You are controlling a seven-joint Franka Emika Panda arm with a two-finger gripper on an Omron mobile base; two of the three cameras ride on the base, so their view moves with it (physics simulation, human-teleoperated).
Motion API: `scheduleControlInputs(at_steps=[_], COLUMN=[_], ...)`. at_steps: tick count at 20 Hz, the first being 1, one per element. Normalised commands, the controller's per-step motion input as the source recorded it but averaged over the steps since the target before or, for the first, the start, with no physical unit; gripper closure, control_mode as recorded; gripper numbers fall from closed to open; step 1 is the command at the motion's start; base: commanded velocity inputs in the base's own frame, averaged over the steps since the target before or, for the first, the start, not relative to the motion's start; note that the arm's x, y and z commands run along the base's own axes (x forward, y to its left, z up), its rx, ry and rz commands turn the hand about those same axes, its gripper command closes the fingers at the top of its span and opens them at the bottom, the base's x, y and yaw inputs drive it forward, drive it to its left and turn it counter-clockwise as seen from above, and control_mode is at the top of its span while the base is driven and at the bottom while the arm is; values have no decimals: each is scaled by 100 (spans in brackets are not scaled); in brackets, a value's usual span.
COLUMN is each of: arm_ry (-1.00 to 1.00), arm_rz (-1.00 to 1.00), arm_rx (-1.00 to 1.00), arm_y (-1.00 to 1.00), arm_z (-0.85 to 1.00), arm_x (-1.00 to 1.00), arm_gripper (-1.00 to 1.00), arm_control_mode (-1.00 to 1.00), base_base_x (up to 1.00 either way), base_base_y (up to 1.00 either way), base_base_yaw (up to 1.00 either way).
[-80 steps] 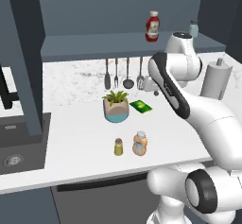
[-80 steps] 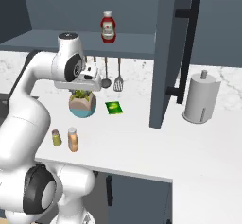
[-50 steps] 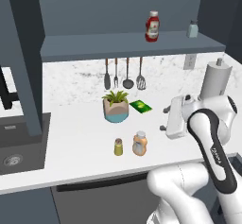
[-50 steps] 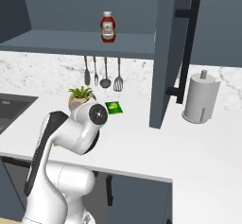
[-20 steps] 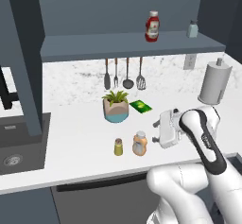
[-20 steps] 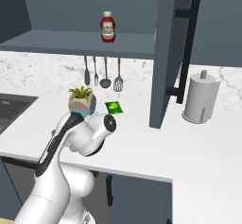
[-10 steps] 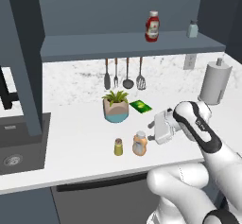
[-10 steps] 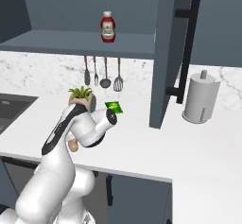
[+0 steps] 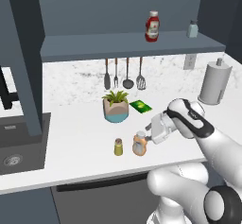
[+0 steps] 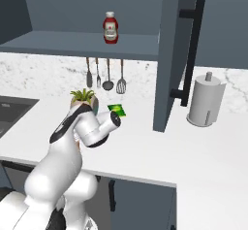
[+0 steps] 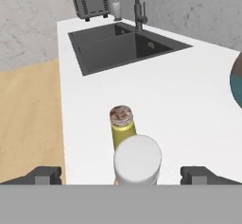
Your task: Put the shaker and condiment bottle from the counter next to their counterparts in the cabinet.
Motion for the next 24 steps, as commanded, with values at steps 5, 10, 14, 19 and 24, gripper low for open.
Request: scheduleControlInputs(at_steps=[5, 10, 14, 19, 24], arm_ry=[0, 0, 0, 0, -1], arm_rz=[0, 0, 0, 0, 0], arm_rx=[0, 0, 0, 1, 1], arm_y=[1, 11, 22, 16, 0], arm_z=[-15, -12, -7, -7, -33], arm_x=[15, 0, 0, 0, 0], arm_gripper=[-100, -100, -100, -100, -100], arm_control_mode=[-100, -100, -100, -100, -100], base_base_x=[0, 0, 0, 0, 0], base_base_y=[0, 0, 0, 0, 0], base_base_yaw=[0, 0, 0, 0, 0])
